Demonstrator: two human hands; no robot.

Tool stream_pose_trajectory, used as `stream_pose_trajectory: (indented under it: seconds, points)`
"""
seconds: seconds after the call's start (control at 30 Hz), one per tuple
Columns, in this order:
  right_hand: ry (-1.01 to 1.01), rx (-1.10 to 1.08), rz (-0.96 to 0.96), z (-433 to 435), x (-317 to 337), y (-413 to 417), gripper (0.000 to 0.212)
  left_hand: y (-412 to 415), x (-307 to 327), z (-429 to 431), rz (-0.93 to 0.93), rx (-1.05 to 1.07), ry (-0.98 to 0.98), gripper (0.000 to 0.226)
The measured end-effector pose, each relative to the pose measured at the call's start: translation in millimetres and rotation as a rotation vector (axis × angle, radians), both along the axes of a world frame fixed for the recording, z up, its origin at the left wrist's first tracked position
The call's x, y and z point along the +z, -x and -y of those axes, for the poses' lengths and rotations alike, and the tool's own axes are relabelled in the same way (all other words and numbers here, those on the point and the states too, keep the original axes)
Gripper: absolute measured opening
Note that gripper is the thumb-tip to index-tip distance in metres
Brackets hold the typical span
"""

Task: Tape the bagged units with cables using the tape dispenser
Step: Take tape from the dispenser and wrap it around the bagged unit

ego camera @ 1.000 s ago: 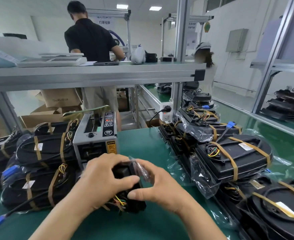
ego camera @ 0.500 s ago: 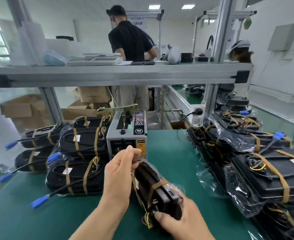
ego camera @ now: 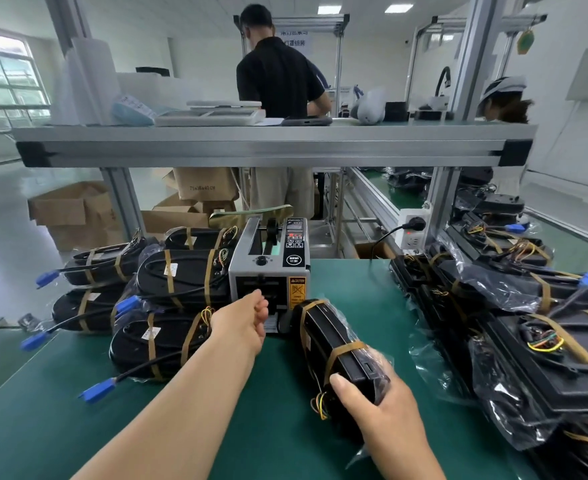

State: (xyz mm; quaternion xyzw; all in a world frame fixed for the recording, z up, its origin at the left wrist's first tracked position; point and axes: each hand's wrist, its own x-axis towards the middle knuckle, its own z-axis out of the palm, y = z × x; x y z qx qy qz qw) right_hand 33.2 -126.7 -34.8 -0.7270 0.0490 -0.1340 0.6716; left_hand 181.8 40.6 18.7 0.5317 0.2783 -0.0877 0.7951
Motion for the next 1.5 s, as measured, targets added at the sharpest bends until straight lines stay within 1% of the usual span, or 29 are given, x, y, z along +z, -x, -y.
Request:
stream_pose_trajectory:
  seconds: [0.13, 0.2, 0.23, 0.27, 0.33, 0.4, 0.43, 0.5, 0.53, 0.57, 0.6, 0.67, 0.73, 0.83, 0.97, 1.07, 1.17, 1.23, 1.37, 1.5]
  points:
    - [0.008, 0.019, 0.009, 1.2, 0.1, 1.0, 0.053, -9.4, 4.5, 11.1, 0.004, 0.038, 0.100, 0.017]
    - [0.005, 0.042, 0.013, 0.7, 1.2, 2.2, 0.055, -10.8, 6.5, 17.2, -0.050, 0.133, 0.170, 0.007]
    - [-0.001, 0.052, 0.014, 0.1, 1.8, 2.6, 0.057, -8.6, 7.4, 19.4, -0.054, 0.180, 0.175, 0.005]
    - [-0.011, 0.057, 0.018, -0.2, 1.8, 3.4, 0.059, -5.7, 8.9, 20.3, -0.039, 0.208, 0.168, 0.007]
    - [-0.045, 0.053, 0.039, 0.2, 2.5, 4.7, 0.067, 5.0, 13.4, 20.1, 0.064, 0.226, 0.117, 0.009]
    - [-0.063, 0.045, 0.064, 2.9, 3.4, 5.0, 0.073, 25.7, 19.4, 16.3, 0.222, 0.136, -0.017, 0.017]
    - [-0.064, 0.055, 0.070, 3.8, 3.9, 4.7, 0.074, 40.2, 21.9, 14.8, 0.321, 0.025, -0.091, 0.018]
    - [-0.071, 0.087, 0.068, 5.0, 4.8, 4.9, 0.076, 71.0, 25.4, 13.4, 0.486, -0.289, -0.215, 0.022]
    - [-0.078, 0.099, 0.069, 5.5, 4.8, 5.0, 0.075, 85.0, 27.2, 14.0, 0.530, -0.439, -0.268, 0.022]
    - [-0.079, 0.108, 0.074, 5.7, 4.8, 4.9, 0.074, 96.2, 28.7, 15.3, 0.549, -0.546, -0.318, 0.019]
    - [-0.074, 0.118, 0.080, 5.6, 4.7, 4.9, 0.073, 104.0, 30.5, 16.3, 0.553, -0.605, -0.363, 0.015]
    - [-0.080, 0.133, 0.087, 5.0, 3.5, 4.5, 0.074, 111.9, 35.4, 18.9, 0.554, -0.647, -0.405, 0.013]
    - [-0.109, 0.137, 0.097, 5.7, 1.4, 4.0, 0.075, 116.9, 39.2, 21.0, 0.548, -0.680, -0.402, 0.017]
    - [-0.131, 0.152, 0.104, 6.8, -0.1, 5.2, 0.067, 123.8, 38.7, 25.1, 0.534, -0.719, -0.401, 0.022]
    - [-0.114, 0.159, 0.102, 7.8, -2.6, 9.2, 0.060, 126.8, 33.7, 27.9, 0.528, -0.706, -0.426, 0.028]
    - [-0.146, 0.143, 0.092, 7.1, -5.6, 7.4, 0.052, 127.6, 33.4, 27.8, 0.515, -0.693, -0.408, 0.025]
    - [-0.163, 0.136, 0.074, 6.0, -6.4, 6.4, 0.052, 127.8, 32.3, 28.0, 0.502, -0.704, -0.409, 0.021]
    - [-0.145, 0.148, 0.071, 5.7, -7.2, 6.4, 0.052, 126.5, 32.0, 27.2, 0.505, -0.725, -0.456, 0.016]
    - [-0.123, 0.136, 0.079, 6.1, -9.5, 6.2, 0.050, 120.7, 35.0, 22.4, 0.557, -0.827, -0.623, 0.013]
    - [-0.109, 0.142, 0.095, 5.2, -8.8, 6.1, 0.053, 116.8, 39.0, 21.0, 0.591, -0.903, -0.702, 0.013]
